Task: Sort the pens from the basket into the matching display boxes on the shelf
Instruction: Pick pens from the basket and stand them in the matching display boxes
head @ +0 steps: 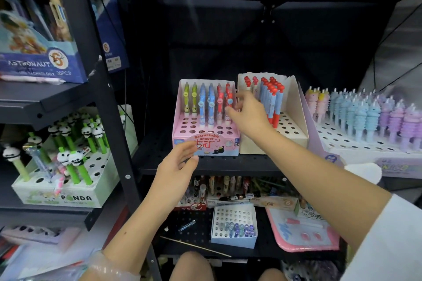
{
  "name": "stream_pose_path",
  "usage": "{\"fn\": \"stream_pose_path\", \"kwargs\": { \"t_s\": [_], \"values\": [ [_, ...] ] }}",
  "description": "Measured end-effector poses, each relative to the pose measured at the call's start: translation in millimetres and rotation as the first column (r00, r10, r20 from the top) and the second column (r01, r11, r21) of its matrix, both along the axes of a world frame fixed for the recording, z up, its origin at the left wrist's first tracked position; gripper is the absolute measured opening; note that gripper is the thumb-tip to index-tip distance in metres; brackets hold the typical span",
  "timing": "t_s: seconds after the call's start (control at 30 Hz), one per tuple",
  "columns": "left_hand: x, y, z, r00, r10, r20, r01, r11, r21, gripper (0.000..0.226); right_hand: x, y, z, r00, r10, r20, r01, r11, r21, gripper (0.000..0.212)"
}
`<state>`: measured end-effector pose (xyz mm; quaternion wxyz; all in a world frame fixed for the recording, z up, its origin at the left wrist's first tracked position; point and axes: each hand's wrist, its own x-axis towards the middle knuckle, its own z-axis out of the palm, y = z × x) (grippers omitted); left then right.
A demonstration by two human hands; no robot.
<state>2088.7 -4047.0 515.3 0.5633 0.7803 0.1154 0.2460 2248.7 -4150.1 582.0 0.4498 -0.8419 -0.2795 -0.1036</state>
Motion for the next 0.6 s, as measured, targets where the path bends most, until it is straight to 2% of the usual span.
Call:
{"fn": "stream_pose_path", "kwargs": {
  "t_s": [0.07,0.13,0.23,0.33,0.47,0.6],
  "values": [
    [1.7,-9.8,-2.1,1.000,-0.024,-0.011,0.024,1.000,0.018,0.032,-22.4,-17.8,-3.7,0.987,0.148,-0.061,-0.149,0.989,-0.003,0.050],
    [2.5,-23.3,-9.4,0.998,-0.059,-0.020,0.060,0.998,0.022,0.030,-41.8,-44.6,-12.6,0.949,0.284,-0.139,-0.289,0.957,-0.016,0.046],
    [4.1,-50.0,-28.8,0.991,-0.124,-0.050,0.125,0.992,0.009,0.028,-60.9,-99.4,-37.0,0.877,0.377,-0.299,-0.392,0.920,0.010,0.039],
    [10.9,-83.6,-48.1,0.973,-0.206,-0.105,0.208,0.978,0.007,0.027,-68.3,-159.0,-70.6,0.870,0.298,-0.391,-0.340,0.939,-0.041,0.037],
    [26.3,-138.6,-66.8,0.921,-0.346,-0.180,0.354,0.935,0.010,0.027,-70.0,-234.1,-105.4,0.890,0.164,-0.426,-0.217,0.973,-0.079,0.032],
    [43.6,-197.8,-79.5,0.869,-0.447,-0.211,0.479,0.868,0.135,0.027,-69.3,-303.3,-127.6,0.917,0.036,-0.396,-0.114,0.978,-0.175,0.033]
  ]
}}
